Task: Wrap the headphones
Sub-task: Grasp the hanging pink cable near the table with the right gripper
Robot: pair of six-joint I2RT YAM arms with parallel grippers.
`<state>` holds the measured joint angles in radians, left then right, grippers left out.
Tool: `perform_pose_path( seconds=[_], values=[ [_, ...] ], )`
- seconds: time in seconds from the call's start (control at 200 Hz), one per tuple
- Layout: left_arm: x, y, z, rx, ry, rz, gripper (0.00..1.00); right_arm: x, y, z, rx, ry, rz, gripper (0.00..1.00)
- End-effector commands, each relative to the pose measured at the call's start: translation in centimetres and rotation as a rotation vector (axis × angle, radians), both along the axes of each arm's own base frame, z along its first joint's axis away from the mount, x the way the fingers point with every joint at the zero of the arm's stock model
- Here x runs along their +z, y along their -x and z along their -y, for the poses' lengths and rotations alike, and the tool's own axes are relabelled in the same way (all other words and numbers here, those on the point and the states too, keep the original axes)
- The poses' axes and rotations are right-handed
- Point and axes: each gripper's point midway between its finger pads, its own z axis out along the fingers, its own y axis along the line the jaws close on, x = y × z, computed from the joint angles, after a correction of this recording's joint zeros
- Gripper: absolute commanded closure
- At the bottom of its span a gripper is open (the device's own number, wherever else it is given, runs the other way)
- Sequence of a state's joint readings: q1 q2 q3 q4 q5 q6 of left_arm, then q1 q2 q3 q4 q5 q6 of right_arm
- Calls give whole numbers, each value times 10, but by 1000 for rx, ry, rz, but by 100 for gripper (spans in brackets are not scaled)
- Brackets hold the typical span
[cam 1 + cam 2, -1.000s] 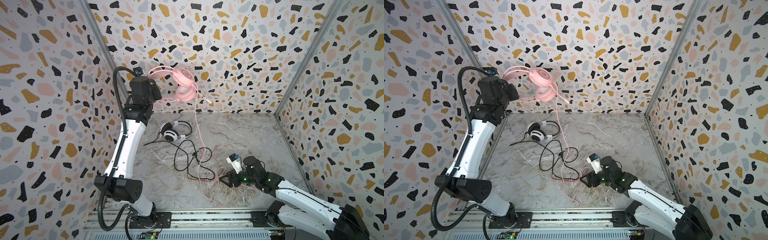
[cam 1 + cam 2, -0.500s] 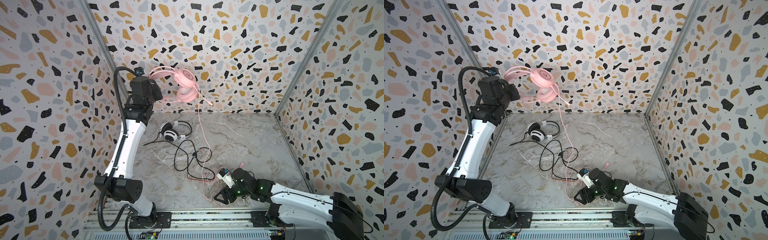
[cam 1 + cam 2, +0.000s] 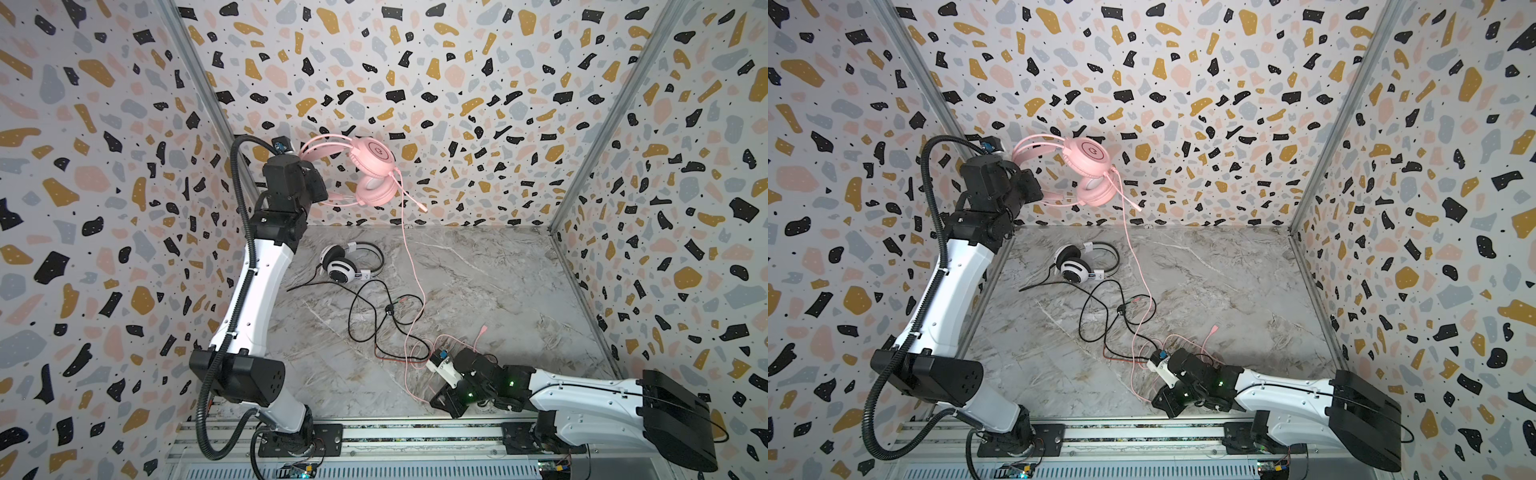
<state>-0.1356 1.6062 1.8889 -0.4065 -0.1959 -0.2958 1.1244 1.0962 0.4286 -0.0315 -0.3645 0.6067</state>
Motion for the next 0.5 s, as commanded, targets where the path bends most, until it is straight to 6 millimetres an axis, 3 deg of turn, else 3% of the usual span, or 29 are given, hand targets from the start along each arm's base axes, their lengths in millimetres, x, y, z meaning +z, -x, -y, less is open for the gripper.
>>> perform_pose_path(
  seconds=[0.0,0.1,0.185,0.31,0.441,0.496],
  values=[
    [35,4,2,0,105,157,100,64,-24,-18,-7,-126,166,98],
    [23,1,8,-26,132,139,100,98,-52,-12,-56,-158,261,100],
    [18,3,11,-43,143,127,100,118,-85,8,-146,-156,335,100],
    [19,13,9,-38,145,136,100,121,-144,55,-343,-93,383,100],
    [28,25,4,-21,129,161,100,122,-178,87,-446,-70,416,100],
    [32,30,1,-9,116,168,100,125,-194,110,-530,-32,431,100]
  ],
)
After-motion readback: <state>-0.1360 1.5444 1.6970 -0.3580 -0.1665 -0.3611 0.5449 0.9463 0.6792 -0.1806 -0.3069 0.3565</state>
